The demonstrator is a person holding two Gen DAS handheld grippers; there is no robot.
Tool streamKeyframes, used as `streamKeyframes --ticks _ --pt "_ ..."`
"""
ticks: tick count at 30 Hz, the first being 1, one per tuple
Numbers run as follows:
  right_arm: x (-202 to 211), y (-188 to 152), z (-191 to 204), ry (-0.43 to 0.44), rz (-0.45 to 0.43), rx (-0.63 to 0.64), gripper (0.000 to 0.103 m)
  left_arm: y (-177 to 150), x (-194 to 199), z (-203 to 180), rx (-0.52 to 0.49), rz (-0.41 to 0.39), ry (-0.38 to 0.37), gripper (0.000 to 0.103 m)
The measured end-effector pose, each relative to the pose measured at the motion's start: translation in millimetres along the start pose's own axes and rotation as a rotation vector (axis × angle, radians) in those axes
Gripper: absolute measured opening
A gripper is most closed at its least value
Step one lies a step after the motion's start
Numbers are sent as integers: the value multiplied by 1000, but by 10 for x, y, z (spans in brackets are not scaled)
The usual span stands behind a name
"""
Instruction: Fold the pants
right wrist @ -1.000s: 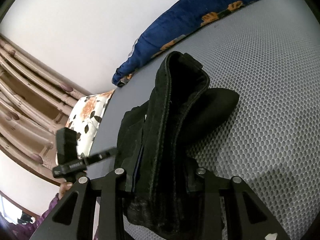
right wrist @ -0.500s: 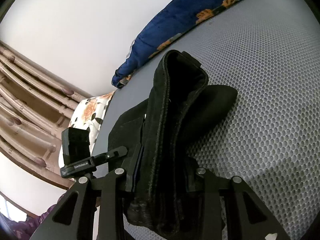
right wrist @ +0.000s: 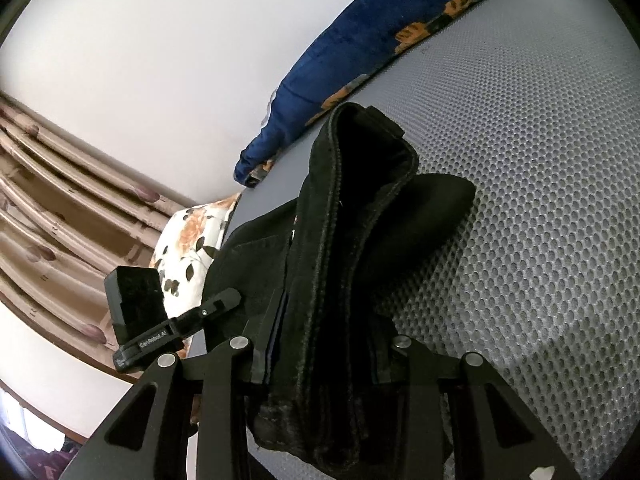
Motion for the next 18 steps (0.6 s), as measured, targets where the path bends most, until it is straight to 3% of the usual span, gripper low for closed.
streamKeyframes --ticks 18 --pt "-87 196 111 35 -33 -3 30 276 63 12 -33 -62 27 17"
Point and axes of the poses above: each gripper's, at about its wrist camera, not at the fingertips, and x roughly against the way its jaws point, z to its left, y to its top, the point moved 4 cm from there along -x, roughly the way its jaws point, and after that the axes turned 14 degrees about x, right-handed, at the moved point
